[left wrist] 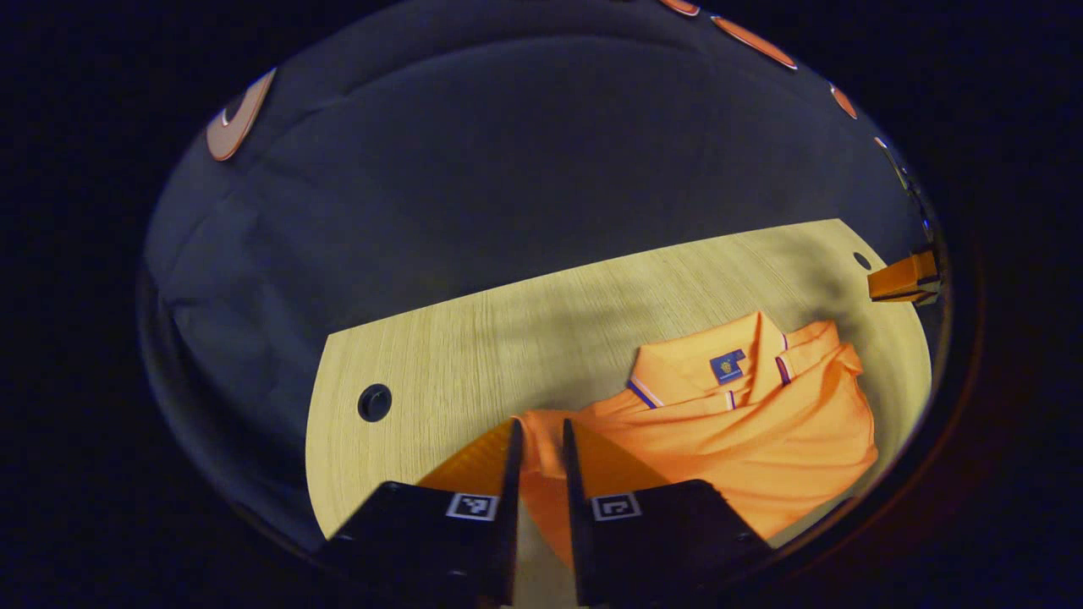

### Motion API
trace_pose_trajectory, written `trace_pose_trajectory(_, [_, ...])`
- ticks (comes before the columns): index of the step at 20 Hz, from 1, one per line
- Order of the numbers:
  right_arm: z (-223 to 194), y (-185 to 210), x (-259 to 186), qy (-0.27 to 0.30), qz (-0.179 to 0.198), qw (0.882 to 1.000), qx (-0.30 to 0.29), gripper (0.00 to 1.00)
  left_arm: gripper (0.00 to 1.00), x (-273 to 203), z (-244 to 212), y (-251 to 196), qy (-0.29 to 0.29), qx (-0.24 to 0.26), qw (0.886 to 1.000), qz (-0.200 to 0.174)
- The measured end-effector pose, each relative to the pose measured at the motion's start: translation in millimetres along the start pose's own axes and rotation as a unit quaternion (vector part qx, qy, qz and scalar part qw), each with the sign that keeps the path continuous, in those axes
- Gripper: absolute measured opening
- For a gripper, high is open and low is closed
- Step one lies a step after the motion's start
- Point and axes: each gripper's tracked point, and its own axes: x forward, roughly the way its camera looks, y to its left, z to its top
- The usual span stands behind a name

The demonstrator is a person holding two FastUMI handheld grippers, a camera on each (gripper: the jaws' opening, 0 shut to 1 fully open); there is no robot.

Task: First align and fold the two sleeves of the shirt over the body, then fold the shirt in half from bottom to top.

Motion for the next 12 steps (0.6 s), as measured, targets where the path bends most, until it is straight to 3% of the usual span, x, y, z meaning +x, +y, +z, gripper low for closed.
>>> trace_pose_trajectory(1, [-1.1, -0.4, -0.5, -0.012, -0.003, 1.000, -0.012, 0.12, 0.37, -0.3, 0.8, 1.6, -0.008, -0.015, 1.000, 0.002])
trace_pose_trajectory(2, [0.0, -0.7, -5.2, -0.023, -0.007, 0.999, -0.032, 0.18, 0.63, -4.8, 3.8, 8.2, -0.019, -0.028, 0.999, 0.012])
trace_pose_trajectory(3, [1.6, -0.6, -13.9, -0.037, -0.011, 0.998, -0.056, 0.31, 0.74, -9.4, 5.6, 11.1, -0.029, -0.039, 0.999, 0.015])
trace_pose_trajectory(4, [5.1, 0.5, -26.1, -0.058, -0.014, 0.995, -0.078, 0.38, 0.90, -18.5, 8.7, 13.6, -0.038, -0.051, 0.998, 0.018])
trace_pose_trajectory(5, [7.2, 3.3, -39.1, -0.078, -0.016, 0.992, -0.096, 0.40, 0.91, -28.4, 12.8, 14.2, -0.049, -0.067, 0.996, 0.016])
trace_pose_trajectory(6, [7.1, 6.9, -52.5, -0.096, -0.016, 0.989, -0.112, 0.57, 0.91, -42.5, 18.2, 15.6, -0.059, -0.080, 0.995, 0.014])
trace_pose_trajectory(9, [5.7, 13.4, -97.1, -0.150, -0.024, 0.977, -0.150, 0.83, 0.98, -84.7, 32.3, 9.0, -0.098, -0.111, 0.989, 0.000])
trace_pose_trajectory(12, [3.8, 25.5, -147.1, -0.202, -0.014, 0.964, -0.173, 0.90, 0.98, -138.8, 54.5, 24.2, -0.154, -0.129, 0.980, 0.002])
